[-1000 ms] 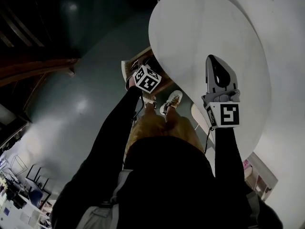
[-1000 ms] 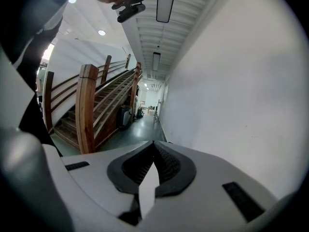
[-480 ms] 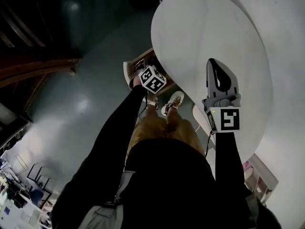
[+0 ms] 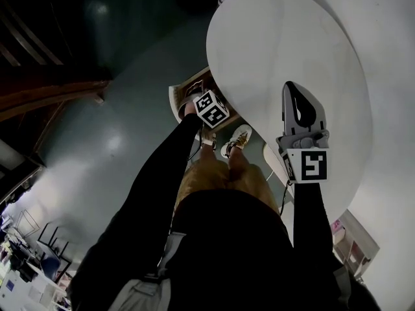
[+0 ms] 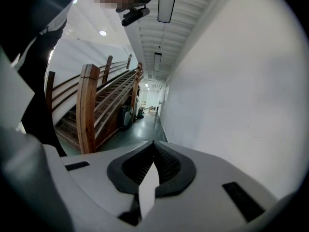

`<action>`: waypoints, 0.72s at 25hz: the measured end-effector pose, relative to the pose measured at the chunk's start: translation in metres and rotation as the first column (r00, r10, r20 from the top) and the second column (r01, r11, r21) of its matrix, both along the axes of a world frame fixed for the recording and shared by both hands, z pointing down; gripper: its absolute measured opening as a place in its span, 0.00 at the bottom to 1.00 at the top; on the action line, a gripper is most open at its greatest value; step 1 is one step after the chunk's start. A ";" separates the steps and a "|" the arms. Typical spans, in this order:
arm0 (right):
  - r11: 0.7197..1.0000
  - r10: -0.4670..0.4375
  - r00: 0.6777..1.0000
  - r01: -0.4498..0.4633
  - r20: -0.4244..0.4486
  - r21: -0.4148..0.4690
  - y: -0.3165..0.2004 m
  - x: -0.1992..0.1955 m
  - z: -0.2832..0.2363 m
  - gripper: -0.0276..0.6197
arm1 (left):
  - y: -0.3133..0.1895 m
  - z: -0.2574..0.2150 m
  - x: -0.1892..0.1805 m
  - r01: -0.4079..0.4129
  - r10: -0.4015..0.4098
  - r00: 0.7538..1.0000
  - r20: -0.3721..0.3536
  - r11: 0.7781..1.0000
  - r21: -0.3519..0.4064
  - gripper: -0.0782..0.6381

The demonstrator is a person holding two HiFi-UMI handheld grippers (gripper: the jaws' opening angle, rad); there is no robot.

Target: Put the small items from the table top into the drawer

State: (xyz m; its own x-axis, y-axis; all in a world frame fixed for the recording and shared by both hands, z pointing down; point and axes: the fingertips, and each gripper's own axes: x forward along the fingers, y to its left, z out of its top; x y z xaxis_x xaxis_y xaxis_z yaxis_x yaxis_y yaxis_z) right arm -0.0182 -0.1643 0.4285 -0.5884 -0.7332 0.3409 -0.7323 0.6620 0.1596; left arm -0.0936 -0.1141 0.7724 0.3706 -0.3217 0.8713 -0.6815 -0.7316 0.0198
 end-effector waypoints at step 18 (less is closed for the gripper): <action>1.000 0.001 0.999 -0.002 0.033 0.020 0.001 -0.005 -0.008 0.08 | -0.001 -0.033 -0.003 -0.010 0.011 1.000 -0.020 0.998 0.063 0.59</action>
